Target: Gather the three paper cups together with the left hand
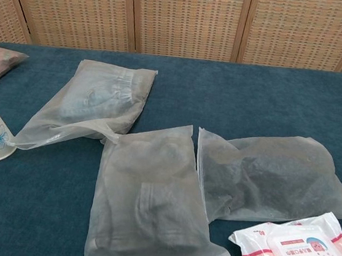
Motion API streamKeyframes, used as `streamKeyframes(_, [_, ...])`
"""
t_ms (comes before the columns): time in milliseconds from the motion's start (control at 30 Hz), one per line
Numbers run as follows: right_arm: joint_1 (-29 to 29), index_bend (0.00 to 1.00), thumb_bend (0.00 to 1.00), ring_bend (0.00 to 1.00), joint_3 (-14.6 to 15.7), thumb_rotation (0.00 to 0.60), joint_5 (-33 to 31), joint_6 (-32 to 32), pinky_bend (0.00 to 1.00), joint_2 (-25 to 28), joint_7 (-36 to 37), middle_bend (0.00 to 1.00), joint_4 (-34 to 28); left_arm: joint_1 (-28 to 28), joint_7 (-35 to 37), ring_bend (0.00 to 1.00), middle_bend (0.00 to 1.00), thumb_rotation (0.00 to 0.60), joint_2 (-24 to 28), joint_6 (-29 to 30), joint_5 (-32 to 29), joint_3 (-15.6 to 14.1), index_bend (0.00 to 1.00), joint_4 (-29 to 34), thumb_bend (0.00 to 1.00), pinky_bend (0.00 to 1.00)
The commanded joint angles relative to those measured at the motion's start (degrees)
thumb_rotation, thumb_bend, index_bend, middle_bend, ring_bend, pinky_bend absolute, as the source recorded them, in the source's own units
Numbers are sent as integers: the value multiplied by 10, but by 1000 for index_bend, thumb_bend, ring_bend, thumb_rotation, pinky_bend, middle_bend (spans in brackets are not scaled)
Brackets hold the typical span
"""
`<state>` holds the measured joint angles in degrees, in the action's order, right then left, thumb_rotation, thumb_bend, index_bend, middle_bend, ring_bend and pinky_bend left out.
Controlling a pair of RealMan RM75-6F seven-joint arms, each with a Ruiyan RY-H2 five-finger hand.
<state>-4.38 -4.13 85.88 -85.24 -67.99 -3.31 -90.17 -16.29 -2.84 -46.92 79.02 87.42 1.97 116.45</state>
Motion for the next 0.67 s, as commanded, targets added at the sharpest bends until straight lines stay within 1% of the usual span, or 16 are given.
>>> streamKeyframes(33, [-2, 0, 93, 0, 3, 600, 6, 0, 0, -1, -4, 0, -1, 66, -79, 0, 0, 600, -148, 70, 63, -36, 26, -59, 260, 0])
streamKeyframes(133, [-2, 0, 94, 0, 4, 600, 14, -4, 0, -4, -11, 0, 0, 78, -95, 0, 0, 600, -215, 81, 68, -38, 21, -101, 260, 0])
streamKeyframes(200, [-2, 0, 93, 0, 5, 600, 16, -6, 0, -6, -13, 0, 2, 83, -125, 0, 0, 600, -244, 86, 63, -32, 22, -126, 260, 0])
streamKeyframes(300, [-2, 0, 94, 0, 4, 600, 15, -6, 0, -7, -15, 0, 2, 87, -163, 0, 0, 600, -268, 92, 57, -24, 21, -147, 260, 0])
streamKeyframes(467, [-4, 0, 93, 0, 5, 600, 12, 0, 0, -10, -17, 0, 4, 88, -178, 0, 0, 600, -284, 90, 47, -17, 22, -161, 260, 0])
streamKeyframes(667, [-6, 0, 93, 0, 7, 600, 12, 6, 0, -14, -21, 0, 7, 89, -174, 0, 0, 600, -281, 83, 38, -16, 21, -161, 261, 0])
